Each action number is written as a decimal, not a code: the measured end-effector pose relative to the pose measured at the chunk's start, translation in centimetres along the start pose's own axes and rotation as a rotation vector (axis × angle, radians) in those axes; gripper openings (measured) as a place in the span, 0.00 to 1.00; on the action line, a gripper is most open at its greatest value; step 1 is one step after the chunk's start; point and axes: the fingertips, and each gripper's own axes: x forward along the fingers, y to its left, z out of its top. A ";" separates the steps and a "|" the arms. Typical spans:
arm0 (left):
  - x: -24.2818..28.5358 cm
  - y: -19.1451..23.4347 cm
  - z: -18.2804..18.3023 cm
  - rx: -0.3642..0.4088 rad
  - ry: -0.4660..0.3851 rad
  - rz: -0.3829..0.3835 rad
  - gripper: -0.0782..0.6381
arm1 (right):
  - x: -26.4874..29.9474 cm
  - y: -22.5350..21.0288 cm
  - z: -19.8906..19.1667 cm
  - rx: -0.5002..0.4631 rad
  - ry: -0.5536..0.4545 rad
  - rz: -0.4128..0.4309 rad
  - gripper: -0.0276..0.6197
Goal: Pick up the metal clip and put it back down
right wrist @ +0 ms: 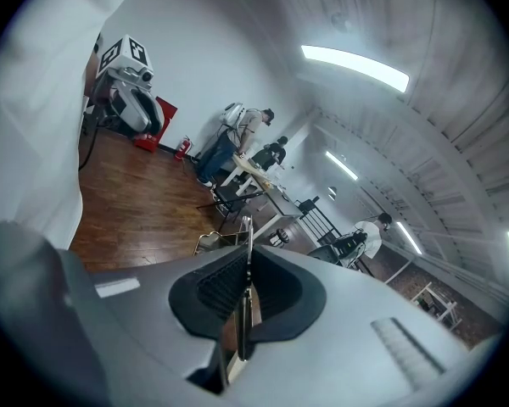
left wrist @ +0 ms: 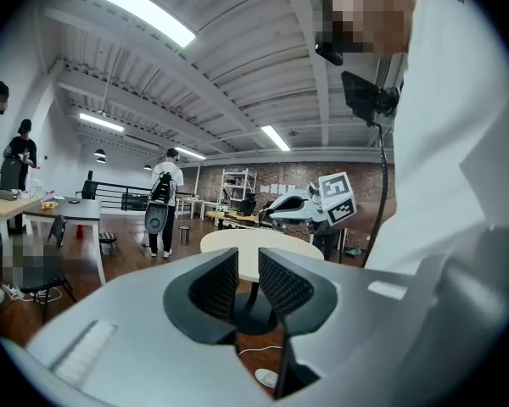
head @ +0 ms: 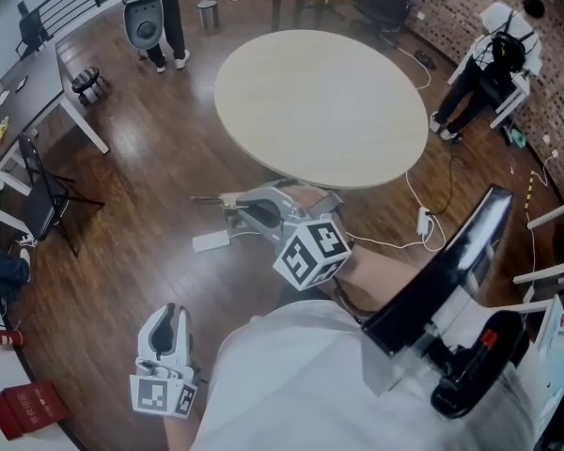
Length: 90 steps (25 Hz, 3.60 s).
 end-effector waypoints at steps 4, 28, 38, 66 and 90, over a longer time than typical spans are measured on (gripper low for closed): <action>2.3 0.0 0.5 0.005 0.005 -0.010 0.20 | 0.3 -1.7 -2.4 0.016 0.014 -0.014 0.05; 19.4 -1.1 6.5 0.039 0.028 -0.024 0.20 | 3.8 -15.1 -25.7 0.059 0.209 -0.065 0.05; 22.7 -1.7 7.1 0.054 0.078 -0.007 0.20 | 8.4 -14.3 -37.8 0.055 0.320 -0.048 0.05; 22.8 -4.9 6.5 0.007 0.185 0.046 0.20 | 12.2 -6.1 -47.3 0.251 0.341 0.105 0.31; 11.1 -1.5 4.5 0.056 0.064 -0.108 0.20 | 2.1 -6.3 -23.1 0.334 0.115 -0.176 0.35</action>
